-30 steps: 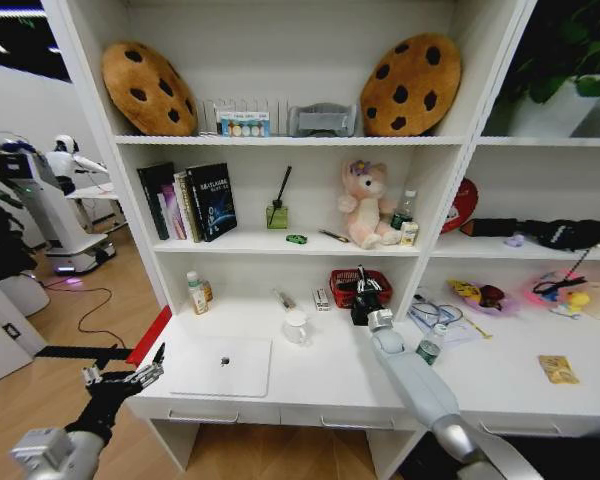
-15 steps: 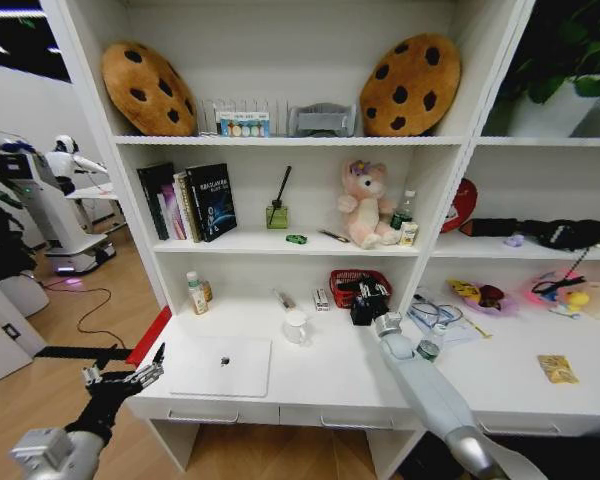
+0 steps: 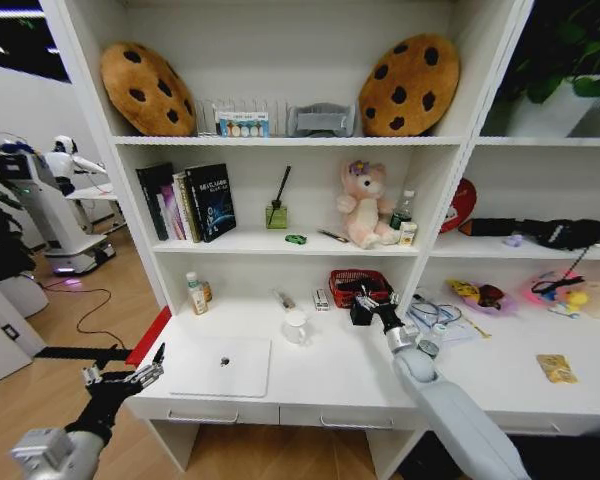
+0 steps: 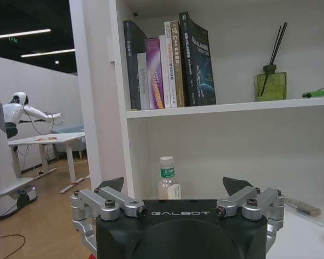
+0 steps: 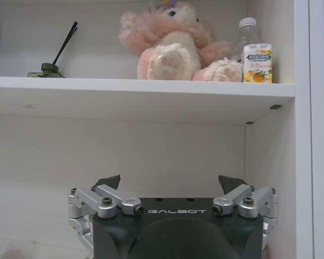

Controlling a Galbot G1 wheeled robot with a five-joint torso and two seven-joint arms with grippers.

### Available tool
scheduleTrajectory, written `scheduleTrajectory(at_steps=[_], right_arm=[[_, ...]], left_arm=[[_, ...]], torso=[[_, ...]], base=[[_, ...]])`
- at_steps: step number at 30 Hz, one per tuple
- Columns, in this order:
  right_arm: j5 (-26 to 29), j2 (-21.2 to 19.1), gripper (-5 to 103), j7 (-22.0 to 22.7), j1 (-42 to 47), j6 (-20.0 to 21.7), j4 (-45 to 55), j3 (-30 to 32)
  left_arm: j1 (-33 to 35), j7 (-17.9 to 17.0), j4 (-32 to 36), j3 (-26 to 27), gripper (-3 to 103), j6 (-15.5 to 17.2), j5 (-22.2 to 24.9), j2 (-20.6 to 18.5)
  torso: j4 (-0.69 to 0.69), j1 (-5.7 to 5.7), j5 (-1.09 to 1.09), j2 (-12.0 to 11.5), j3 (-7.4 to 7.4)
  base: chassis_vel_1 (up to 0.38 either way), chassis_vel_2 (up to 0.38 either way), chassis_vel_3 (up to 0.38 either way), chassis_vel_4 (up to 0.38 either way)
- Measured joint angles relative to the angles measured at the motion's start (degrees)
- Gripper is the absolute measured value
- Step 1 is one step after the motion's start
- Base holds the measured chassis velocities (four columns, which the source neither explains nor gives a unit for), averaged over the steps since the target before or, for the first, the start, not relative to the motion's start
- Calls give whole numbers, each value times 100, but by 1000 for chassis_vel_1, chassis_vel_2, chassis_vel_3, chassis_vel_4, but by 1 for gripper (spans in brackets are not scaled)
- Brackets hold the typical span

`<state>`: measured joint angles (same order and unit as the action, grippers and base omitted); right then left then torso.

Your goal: Organize the objects on the table.

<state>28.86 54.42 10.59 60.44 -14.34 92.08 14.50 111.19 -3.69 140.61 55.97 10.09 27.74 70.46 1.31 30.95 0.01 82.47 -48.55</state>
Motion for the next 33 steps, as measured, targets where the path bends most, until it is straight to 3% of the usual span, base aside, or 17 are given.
scheduleTrajectory(at_steps=[1,3,6,8,12,13,15,22,25,30,33], right_arm=[[0,0,99,0,0,0,0,0],[112,-143,100,535,681,850,895,313],[289,-194,100,727,1036,1214,1277,530],[709,-213,100,1064,1952,1814,2100,1169],[753,-86,100,1133,2728,1922,2668,1800],[641,317,100,894,3970,1842,3157,2602],[488,771,100,728,4554,1607,3324,2927],[436,1413,100,599,4936,1483,3487,3021],[464,1336,100,608,4803,1494,3422,3036],[677,770,100,753,4271,1756,3226,3072],[687,682,100,777,4164,1795,3218,3006]], left_arm=[[0,0,0,0,100,0,0,0],[0,-1,-1,0,100,0,0,1],[0,-1,0,1,100,0,0,1],[0,-1,0,0,100,0,0,0],[0,0,-1,0,100,0,0,1],[0,0,0,0,100,0,0,1],[0,0,0,0,100,0,0,0],[0,-1,-1,0,100,0,0,0],[0,-1,0,1,100,0,0,1],[0,0,0,0,100,0,0,0],[0,-1,0,1,100,0,0,1]], torso=[[0,0,0,0,0],[1,0,-1,0,0],[0,0,-1,0,0],[3,0,-1,0,0],[0,0,-3,0,0],[4,0,-2,1,0],[4,-1,-2,1,0],[2,0,-2,1,0],[2,0,-1,1,0],[-1,2,-1,0,-1],[-1,2,-1,-1,-2]], base=[[0,0,0,0],[0,0,0,0],[0,0,0,0],[0,0,0,0],[0,0,0,0],[0,0,0,0],[0,0,0,0],[0,0,0,0],[0,0,0,0],[0,0,0,0],[0,0,0,0]])
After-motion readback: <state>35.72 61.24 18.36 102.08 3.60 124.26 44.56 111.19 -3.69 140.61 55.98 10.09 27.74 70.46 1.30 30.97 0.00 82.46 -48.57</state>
